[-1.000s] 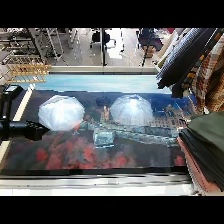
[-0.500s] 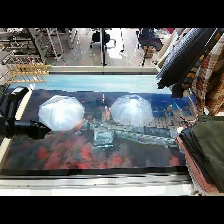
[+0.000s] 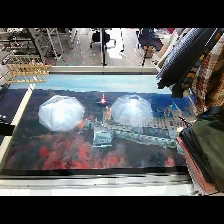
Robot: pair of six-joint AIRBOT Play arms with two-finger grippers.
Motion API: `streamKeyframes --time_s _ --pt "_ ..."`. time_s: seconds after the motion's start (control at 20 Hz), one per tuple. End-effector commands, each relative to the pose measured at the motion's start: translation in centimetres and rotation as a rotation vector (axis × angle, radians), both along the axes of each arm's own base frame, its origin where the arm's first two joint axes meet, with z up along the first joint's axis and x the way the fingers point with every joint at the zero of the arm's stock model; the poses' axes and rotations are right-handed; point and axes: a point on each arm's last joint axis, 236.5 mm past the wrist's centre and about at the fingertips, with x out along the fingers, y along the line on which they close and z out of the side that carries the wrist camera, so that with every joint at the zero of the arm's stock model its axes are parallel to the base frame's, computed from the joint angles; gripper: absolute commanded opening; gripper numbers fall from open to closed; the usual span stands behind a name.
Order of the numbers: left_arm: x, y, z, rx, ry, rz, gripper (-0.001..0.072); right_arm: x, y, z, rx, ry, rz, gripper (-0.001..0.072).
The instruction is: Fold the clothes and pants, and hang the long-sleeved shirts on hangers.
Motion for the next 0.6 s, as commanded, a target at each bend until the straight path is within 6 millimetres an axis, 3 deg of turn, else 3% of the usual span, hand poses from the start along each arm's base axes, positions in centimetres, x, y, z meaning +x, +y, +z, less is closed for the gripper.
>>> streamKeyframes --time_s 0.0,0.15,0.2,0.3,0.4,0.55 --pt "-0.9 3.8 3.7 0.158 -0.070 0.101 0.0017 -0.6 9.9 -2.0 -0.088 0.103 0.346 0.0686" --pt "-1.0 3.8 3.6 0.151 -0.075 0.113 0.0028 1.7 14.2 -2.5 -0.240 0.000 0.490 0.0307" --pt "-1.0 3.8 3.6 0.151 -0.075 0.114 0.0028 3.1 14.7 -2.3 -0.310 -0.071 0.539 0.0244" --pt "-1.0 3.8 3.6 0.151 -0.075 0.113 0.0028 6.4 14.4 -1.3 -0.434 -0.219 0.563 0.0026" --pt "-1.0 3.8 3.6 0.151 -0.075 0.113 0.0027 9.4 13.6 0.4 -0.490 -0.344 0.502 0.0025" --pt "-1.0 3.8 3.6 0.151 -0.075 0.113 0.0028 11.8 13.5 2.4 -0.515 -0.465 0.449 0.0024"
